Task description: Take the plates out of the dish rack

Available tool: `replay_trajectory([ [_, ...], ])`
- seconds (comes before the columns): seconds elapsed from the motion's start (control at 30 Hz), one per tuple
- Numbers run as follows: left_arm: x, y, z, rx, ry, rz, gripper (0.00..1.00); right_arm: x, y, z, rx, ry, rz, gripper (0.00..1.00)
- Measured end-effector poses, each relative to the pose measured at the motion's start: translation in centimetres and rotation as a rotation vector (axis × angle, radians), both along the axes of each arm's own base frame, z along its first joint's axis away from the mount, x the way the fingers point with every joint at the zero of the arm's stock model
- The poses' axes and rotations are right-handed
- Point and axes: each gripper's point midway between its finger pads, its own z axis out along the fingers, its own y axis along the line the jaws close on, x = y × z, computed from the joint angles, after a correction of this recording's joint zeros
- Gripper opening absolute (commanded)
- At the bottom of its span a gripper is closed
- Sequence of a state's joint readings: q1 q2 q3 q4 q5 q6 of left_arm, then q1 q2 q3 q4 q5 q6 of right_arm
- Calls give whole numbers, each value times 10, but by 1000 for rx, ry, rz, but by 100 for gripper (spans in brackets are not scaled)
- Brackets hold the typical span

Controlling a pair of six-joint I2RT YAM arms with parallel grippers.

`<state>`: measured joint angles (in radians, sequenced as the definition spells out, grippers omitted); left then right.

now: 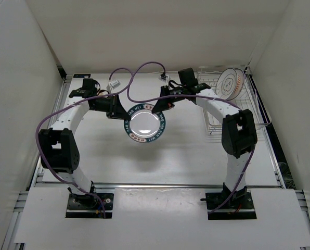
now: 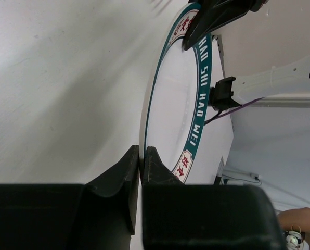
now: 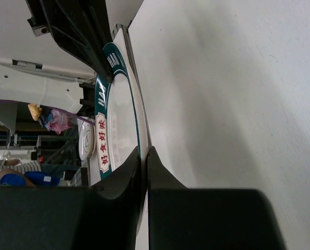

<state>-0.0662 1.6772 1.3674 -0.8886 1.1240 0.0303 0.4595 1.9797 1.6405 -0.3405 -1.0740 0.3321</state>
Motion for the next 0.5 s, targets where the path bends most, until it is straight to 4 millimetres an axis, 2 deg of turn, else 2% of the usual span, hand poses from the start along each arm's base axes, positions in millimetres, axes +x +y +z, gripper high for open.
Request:
replay_trajectory([
  [0.1, 1, 1, -2, 11, 11, 11, 10, 0, 0, 0, -2, -2, -2, 0],
  [0.23, 2, 1, -3, 14, 4, 13, 10, 1, -2, -5, -28, -16, -13, 59],
  [0.27, 2, 1, -3, 13, 6, 13, 10, 2, -3, -8, -46, -26, -21, 67],
  [0.33, 3, 0, -4, 12, 10, 18, 10, 6, -7, -14, -89, -59, -44, 76],
  [0.5, 8, 1, -11, 30, 53, 66, 10, 19, -27, -18, -212, -174, -131, 80],
])
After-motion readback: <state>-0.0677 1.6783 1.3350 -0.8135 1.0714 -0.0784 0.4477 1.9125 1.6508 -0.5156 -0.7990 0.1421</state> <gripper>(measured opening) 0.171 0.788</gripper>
